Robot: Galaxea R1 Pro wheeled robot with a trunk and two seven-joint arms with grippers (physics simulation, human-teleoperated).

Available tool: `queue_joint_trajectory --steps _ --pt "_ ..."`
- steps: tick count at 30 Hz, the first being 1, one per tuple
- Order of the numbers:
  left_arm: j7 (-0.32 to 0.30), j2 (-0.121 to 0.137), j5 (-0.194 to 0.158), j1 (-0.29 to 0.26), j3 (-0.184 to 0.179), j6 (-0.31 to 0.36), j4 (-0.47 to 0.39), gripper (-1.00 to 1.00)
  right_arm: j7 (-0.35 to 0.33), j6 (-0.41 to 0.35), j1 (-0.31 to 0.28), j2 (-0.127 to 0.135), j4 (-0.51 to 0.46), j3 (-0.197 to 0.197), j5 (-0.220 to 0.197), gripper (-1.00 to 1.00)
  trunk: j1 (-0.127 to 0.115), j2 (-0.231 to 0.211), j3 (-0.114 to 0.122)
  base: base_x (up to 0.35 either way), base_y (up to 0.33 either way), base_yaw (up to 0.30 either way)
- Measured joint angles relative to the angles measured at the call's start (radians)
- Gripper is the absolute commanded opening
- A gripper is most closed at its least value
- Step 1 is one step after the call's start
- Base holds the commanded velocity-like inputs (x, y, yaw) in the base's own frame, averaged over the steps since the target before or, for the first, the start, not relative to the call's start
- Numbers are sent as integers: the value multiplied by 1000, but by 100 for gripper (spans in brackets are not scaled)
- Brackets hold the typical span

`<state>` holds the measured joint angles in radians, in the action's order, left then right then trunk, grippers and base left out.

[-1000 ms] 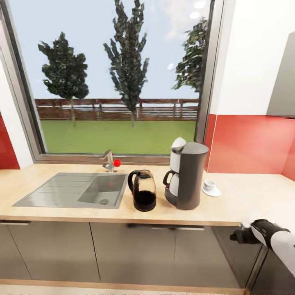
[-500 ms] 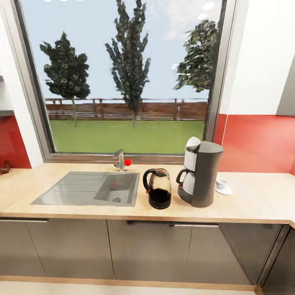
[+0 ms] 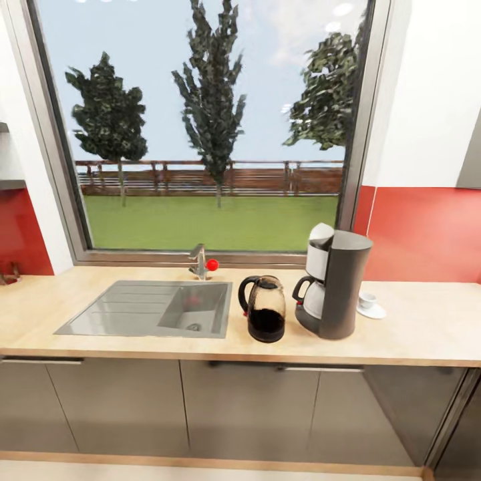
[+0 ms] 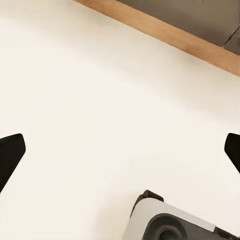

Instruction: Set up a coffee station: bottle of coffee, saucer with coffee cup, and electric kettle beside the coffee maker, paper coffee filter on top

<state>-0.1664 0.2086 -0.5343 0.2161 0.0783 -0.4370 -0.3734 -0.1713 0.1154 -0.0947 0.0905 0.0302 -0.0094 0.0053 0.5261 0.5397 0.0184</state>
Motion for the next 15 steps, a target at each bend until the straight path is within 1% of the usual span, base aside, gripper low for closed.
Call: queue_joint_trajectory --steps 1,2,3,4,5,6,7,9,10,13,15 --pt "1 1 13 0 0 5 -17 100 0 1 0 0 -1 3 2 100 0 0 0 138 293 0" --pt "3 3 34 0 0 17 -43 100 0 3 0 1 -4 5 3 100 0 0 0 136 299 0" --pt "4 3 44 0 0 23 -56 100 1 4 0 2 -5 5 3 100 0 0 0 134 307 0" --pt "7 3 65 0 0 39 -78 100 1 10 0 2 -6 6 3 100 0 0 0 129 312 0" --pt "11 2 86 0 0 54 -97 100 1 25 1 3 -8 5 3 100 0 0 0 126 314 0" --pt "14 2 95 0 0 61 -106 100 2 38 1 4 -7 5 2 100 0 0 0 115 318 0" --pt "23 0 111 0 1 73 -123 100 3 91 1 14 -4 4 -2 100 0 0 0 107 321 0" --pt "31 -9 121 0 2 81 -134 100 7 152 1 39 -1 2 -8 100 0 0 0 87 325 0" --pt "32 -14 123 0 2 82 -135 100 7 162 1 44 -1 2 -9 100 0 0 0 51 328 0" --pt "33 -43 131 0 1 81 -136 100 8 191 1 66 0 0 -13 100 0 0 0 23 334 0" --pt "30 -51 132 0 1 79 -131 100 8 199 1 72 0 0 -14 100 0 0 0 9 339 0"
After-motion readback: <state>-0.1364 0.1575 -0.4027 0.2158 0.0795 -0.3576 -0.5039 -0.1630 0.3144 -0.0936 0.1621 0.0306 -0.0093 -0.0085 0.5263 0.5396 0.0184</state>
